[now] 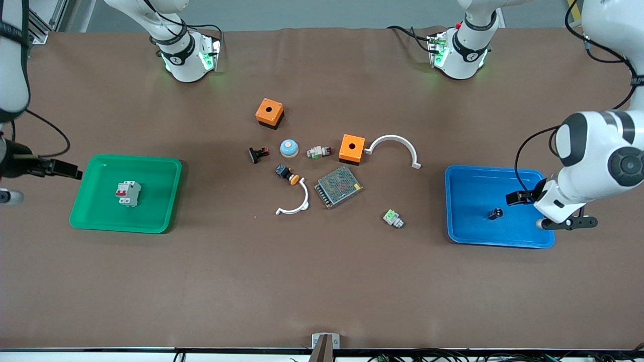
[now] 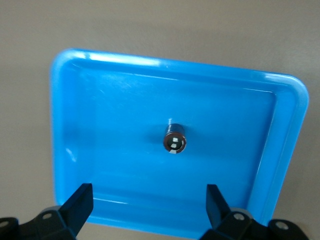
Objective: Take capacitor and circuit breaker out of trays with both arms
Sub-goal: 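Reach the right gripper to the breaker while the left gripper reaches the capacitor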
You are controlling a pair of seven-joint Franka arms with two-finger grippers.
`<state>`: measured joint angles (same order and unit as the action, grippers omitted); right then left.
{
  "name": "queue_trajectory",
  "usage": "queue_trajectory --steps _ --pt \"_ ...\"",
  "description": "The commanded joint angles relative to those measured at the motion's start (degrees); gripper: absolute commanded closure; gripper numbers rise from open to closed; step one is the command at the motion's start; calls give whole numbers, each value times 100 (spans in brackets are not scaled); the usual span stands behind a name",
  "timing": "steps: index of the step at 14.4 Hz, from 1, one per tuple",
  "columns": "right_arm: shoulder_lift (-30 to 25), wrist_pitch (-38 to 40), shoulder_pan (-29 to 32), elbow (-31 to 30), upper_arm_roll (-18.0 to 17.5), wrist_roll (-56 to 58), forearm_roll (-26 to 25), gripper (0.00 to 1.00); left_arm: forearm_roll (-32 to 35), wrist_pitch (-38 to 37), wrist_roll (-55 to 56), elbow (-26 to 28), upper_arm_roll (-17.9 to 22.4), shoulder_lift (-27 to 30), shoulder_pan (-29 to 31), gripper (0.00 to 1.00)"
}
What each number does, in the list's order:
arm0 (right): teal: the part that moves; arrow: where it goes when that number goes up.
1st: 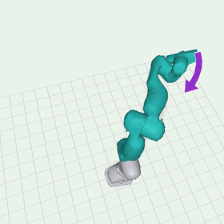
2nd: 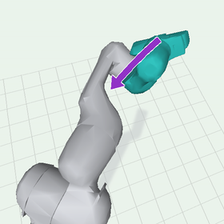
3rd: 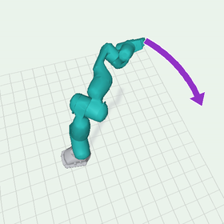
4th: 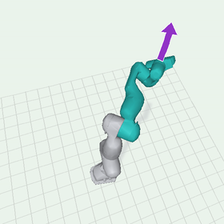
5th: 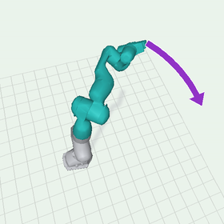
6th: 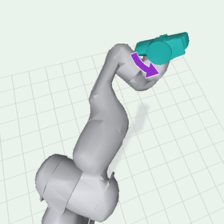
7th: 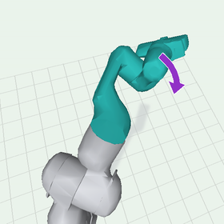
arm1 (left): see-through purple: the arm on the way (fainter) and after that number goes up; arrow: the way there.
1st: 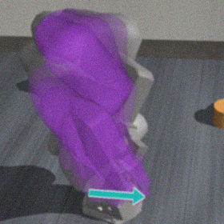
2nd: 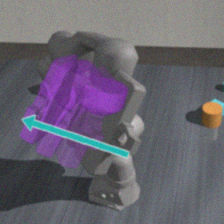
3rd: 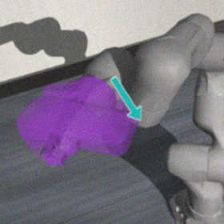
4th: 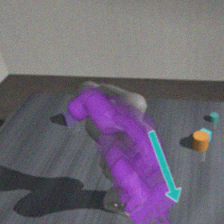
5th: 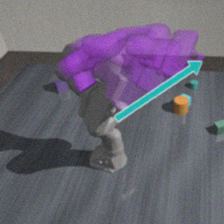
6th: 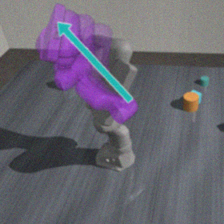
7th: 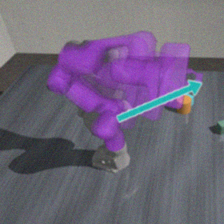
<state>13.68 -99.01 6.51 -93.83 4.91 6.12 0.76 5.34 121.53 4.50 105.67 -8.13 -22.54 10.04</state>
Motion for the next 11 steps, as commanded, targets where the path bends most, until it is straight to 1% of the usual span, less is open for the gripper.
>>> queue_trajectory --steps 1,3,6,8,10,11 --pt "109 -703 96 -510 -51 74 -50 0 -305 160 7 -116 -57 -329 7 3" --pt "135 -1442 219 -1056 -60 91 2 0 -341 309 25 -239 -57 -628 16 5" --pt "205 -2680 237 -1951 -69 188 20 0 -271 327 16 -458 -48 -953 -46 10" --pt "372 -3568 237 -2523 -69 223 20 0 -235 485 -1 -539 -40 -1191 -28 15" --pt "583 -4324 237 -2911 -78 293 29 0 -235 678 7 -538 -31 -1314 -46 20" --pt "679 -4563 246 -3017 -69 372 29 0 -235 740 16 -539 -31 -1341 -63 23"
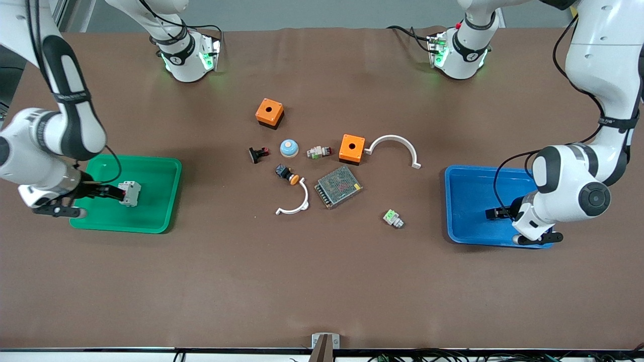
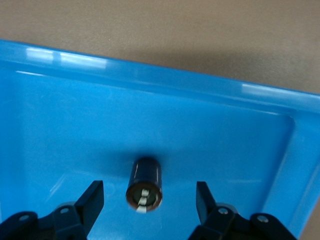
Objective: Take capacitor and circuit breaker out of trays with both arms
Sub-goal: 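Grasp the breaker with the right gripper while the left gripper grasps the capacitor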
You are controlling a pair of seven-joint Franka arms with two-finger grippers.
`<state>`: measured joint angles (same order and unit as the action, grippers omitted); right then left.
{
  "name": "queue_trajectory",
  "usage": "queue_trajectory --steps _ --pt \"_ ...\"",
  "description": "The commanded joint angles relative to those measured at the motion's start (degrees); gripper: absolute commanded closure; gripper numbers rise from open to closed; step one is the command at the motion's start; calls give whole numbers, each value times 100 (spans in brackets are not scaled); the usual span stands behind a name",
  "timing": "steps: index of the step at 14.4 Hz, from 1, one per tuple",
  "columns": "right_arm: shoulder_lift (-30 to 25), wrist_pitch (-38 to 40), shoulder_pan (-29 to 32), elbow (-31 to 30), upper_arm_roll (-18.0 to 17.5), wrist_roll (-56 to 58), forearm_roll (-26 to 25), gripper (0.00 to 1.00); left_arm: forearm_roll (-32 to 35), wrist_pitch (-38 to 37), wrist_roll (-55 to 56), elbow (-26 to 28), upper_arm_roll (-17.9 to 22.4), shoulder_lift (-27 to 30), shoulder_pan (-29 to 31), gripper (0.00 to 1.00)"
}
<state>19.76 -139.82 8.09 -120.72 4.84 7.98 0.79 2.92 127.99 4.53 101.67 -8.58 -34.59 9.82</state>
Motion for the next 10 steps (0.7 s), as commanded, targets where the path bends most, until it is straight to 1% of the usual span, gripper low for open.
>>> queue_trajectory --steps 1,3,5,6,8,10 --pt "159 -616 140 -408 -71 265 26 0 7 120 12 -139 23 -153 -41 25" --pt "283 -836 219 -548 -79 344 26 0 7 121 12 -139 23 -206 -32 29" --pt "309 -828 219 -558 -79 336 26 4 7 121 12 -113 23 -206 3 34" --pt "301 -802 219 -584 -79 336 26 9 7 112 4 -95 15 -206 3 34" --pt "292 -740 219 -628 -88 336 26 24 7 94 -23 -60 15 -206 29 39" --pt "283 -504 193 -593 -97 336 26 49 7 86 -84 -60 23 -206 55 44"
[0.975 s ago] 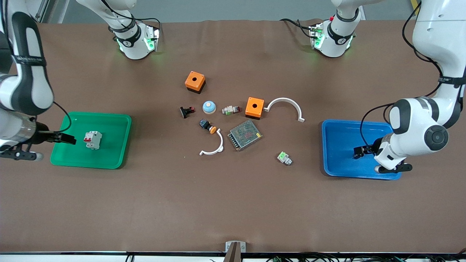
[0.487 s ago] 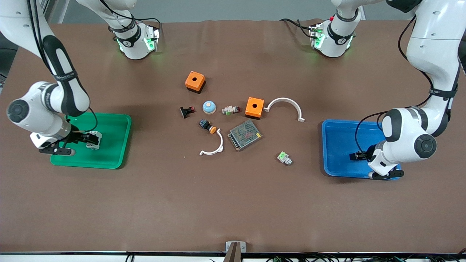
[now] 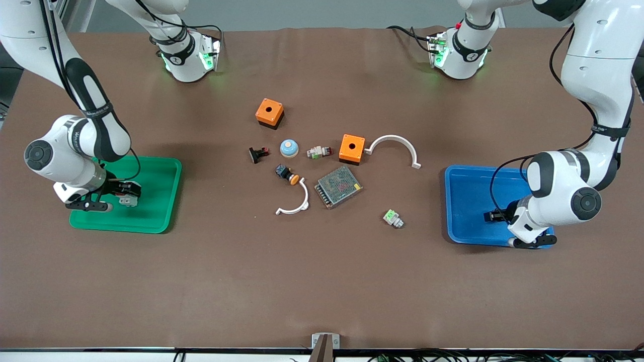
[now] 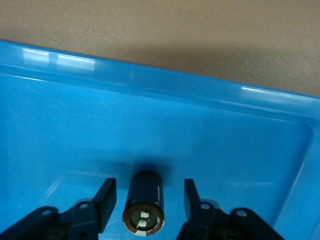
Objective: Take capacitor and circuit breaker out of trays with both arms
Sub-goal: 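Grasp the breaker with the right gripper while the left gripper grasps the capacitor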
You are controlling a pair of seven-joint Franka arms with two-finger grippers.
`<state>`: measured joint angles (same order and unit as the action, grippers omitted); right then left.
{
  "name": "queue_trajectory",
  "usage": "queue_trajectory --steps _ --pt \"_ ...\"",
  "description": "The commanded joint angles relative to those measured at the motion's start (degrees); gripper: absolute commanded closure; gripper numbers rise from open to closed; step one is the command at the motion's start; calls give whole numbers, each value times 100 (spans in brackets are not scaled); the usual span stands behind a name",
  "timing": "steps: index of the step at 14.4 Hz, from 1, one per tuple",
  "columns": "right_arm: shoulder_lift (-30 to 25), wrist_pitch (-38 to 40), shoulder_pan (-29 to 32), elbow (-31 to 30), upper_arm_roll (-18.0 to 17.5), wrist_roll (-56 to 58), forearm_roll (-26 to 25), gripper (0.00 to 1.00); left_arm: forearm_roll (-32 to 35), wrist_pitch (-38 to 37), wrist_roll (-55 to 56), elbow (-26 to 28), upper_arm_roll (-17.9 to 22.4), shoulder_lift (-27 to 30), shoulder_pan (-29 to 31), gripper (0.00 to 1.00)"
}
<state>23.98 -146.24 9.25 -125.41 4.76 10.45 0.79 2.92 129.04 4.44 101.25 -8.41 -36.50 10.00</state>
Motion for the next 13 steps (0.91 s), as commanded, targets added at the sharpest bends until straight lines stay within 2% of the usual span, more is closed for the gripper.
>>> queue_trajectory --steps 1,2,3,4,6,8,10,11,12,13 --pt "-157 174 69 -98 -107 89 26 63 7 -19 -75 0 -3 -24 37 47" --pt "-166 183 69 -89 -133 80 26 81 7 -19 -75 26 -3 -24 37 48" --pt "-209 210 51 -63 -142 63 26 94 7 -28 -75 35 -3 -24 37 50" --pt "-288 445 25 94 -168 45 26 98 7 -28 -83 52 -3 -24 37 50" --pt "-359 1548 -124 760 -186 -94 26 99 7 -28 -92 105 -3 -24 28 52" --pt "-464 2491 -518 1341 -186 -341 35 99 7 -37 -92 123 -3 -24 20 65" --pt "-561 2679 -931 1458 -186 -664 131 99 16 -37 -101 140 -3 2 11 82" --pt "-561 2671 -1221 1449 -178 -989 436 100 7 -63 -101 132 -3 29 11 89" --pt "-535 2645 -1467 1458 -169 -1209 622 100 7 -124 -92 106 -12 55 -15 94" --pt "-518 2584 -1748 1458 -169 -1481 737 100 7 -212 -66 79 -38 134 -24 95"
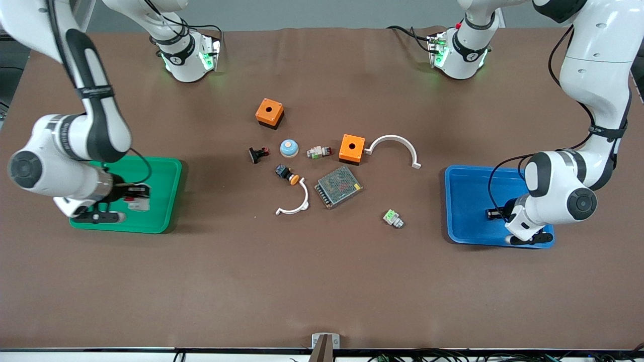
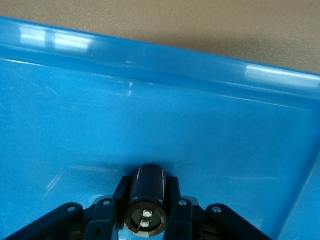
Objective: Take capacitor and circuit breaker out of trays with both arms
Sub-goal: 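Grasp the breaker with the right gripper while the left gripper grasps the capacitor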
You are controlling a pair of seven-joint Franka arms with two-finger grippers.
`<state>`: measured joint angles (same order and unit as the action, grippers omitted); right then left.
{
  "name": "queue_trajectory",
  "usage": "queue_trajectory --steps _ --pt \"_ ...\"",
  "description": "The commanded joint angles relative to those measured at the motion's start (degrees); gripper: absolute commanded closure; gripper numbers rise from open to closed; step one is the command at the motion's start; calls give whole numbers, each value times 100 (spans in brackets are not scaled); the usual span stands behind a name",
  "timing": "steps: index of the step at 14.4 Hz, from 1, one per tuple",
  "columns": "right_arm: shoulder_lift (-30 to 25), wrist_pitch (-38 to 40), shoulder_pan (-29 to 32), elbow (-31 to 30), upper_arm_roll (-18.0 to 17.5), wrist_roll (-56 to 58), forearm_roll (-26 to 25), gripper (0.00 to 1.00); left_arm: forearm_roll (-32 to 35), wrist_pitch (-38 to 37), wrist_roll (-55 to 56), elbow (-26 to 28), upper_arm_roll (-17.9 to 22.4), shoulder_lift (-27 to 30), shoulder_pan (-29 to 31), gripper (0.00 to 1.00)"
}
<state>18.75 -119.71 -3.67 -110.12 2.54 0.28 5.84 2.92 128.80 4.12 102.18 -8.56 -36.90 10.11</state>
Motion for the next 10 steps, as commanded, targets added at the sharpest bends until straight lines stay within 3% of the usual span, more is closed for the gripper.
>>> queue_trajectory --steps 1,4,6,10 --pt "15 -209 -729 -71 54 -790 269 100 6 -276 10 -5 -41 270 -52 95" --pt "190 -719 -1512 -71 54 -1976 269 100 -2 -977 342 -5 -330 691 -105 95" --pt "418 -1096 -1890 -53 54 -2522 278 100 -2 -1339 1122 4 -715 868 -123 95" --pt "971 -1687 -2497 148 54 -3235 269 100 6 -1472 2732 66 -1428 834 -149 95"
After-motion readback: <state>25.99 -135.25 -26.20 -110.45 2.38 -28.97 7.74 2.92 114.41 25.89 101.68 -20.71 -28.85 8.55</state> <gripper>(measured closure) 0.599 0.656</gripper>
